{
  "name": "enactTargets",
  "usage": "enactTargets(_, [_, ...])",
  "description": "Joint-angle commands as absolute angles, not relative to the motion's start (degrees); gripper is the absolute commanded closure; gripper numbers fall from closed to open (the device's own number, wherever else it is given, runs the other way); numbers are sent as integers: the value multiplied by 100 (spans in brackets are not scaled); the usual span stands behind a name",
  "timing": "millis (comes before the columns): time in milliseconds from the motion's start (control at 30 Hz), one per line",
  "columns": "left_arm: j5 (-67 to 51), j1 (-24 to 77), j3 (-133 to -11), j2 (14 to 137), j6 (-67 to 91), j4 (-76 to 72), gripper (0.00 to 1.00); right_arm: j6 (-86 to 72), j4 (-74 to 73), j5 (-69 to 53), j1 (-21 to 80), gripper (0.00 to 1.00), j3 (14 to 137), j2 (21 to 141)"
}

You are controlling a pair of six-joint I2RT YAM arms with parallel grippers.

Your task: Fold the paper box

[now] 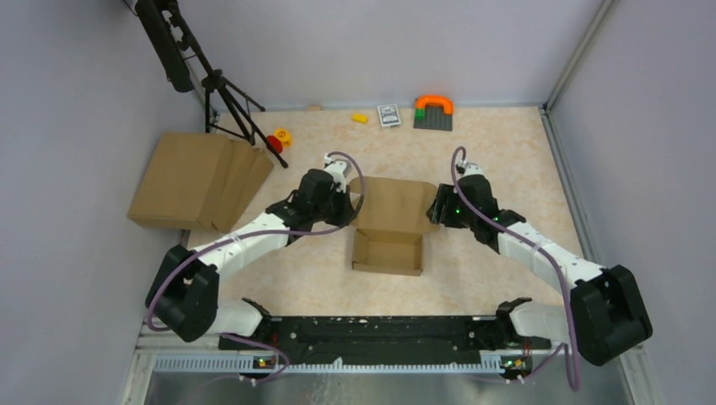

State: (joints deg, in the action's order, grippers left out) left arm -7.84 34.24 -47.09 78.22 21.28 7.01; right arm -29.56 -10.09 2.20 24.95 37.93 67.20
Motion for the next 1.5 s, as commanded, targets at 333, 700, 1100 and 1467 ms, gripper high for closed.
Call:
enactTargets(333, [-179,3734,-4458,7390,2569,63,100,-3262,-332,-483,2670,90,3867,6350])
enactTargets(700, [1957,4759,-4009,7086,3004,-534,100,-3223,133,1245,3668,96,3258,5819])
enactTargets(1100, [2344,4755,-3760,7649,1840,-2445,100,-2294,1949,2367,3665,100,3201,6355])
enactTargets(1467, [2145,4755,-3524,8451,1545,-3858,100,-2525,3107,2429,3753,96,2402,6594])
